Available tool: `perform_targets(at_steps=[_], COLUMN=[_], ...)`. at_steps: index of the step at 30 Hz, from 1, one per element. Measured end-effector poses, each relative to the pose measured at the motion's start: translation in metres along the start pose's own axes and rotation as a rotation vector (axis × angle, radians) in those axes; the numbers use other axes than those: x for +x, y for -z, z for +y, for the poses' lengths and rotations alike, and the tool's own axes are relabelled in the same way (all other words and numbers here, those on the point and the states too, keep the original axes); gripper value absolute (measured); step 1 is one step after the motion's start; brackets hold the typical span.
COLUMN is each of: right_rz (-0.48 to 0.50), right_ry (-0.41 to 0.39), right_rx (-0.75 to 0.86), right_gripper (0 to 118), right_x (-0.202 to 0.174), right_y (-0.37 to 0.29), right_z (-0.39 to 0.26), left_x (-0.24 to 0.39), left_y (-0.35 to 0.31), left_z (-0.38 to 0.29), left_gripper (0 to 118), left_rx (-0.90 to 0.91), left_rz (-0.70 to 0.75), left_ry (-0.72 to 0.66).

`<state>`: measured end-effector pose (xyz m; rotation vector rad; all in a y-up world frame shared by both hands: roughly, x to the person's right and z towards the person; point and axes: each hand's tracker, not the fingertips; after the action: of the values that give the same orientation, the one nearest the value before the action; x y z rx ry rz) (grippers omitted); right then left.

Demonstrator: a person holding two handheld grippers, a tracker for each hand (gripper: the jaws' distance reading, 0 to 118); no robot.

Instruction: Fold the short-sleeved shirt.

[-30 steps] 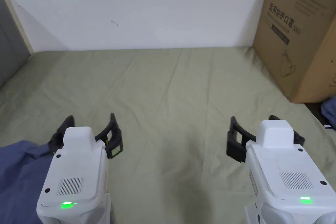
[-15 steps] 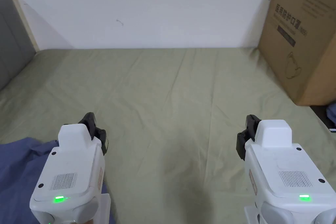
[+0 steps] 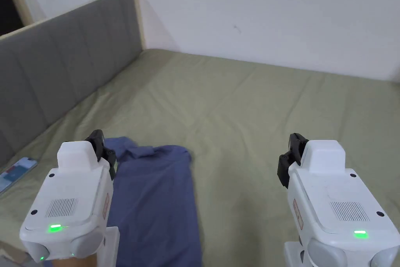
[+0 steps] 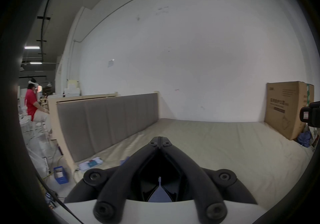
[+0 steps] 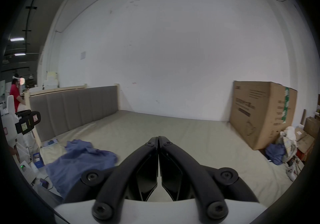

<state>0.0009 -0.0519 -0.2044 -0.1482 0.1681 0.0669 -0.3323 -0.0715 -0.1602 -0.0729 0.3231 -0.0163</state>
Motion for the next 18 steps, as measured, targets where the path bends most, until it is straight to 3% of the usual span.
perform_targets(at_steps=[9,18], right_rz=[0.169,0.209], right_ry=[0.002,0.002], right_rx=[-0.010,-0.020], right_gripper=[0,0], right_x=[-0.085,-0.101], right_y=[0.022,0.023], right_z=[0.001,-0.002], left_x=[-0.093,-0.109], left_y=[-0.024,-0.012], left_z=[-0.004,-0.016], left_gripper=[0,0], left_rx=[-0.048,-0.149], left_rz=[0.164,0.148], left_ry=[0.007,0.007])
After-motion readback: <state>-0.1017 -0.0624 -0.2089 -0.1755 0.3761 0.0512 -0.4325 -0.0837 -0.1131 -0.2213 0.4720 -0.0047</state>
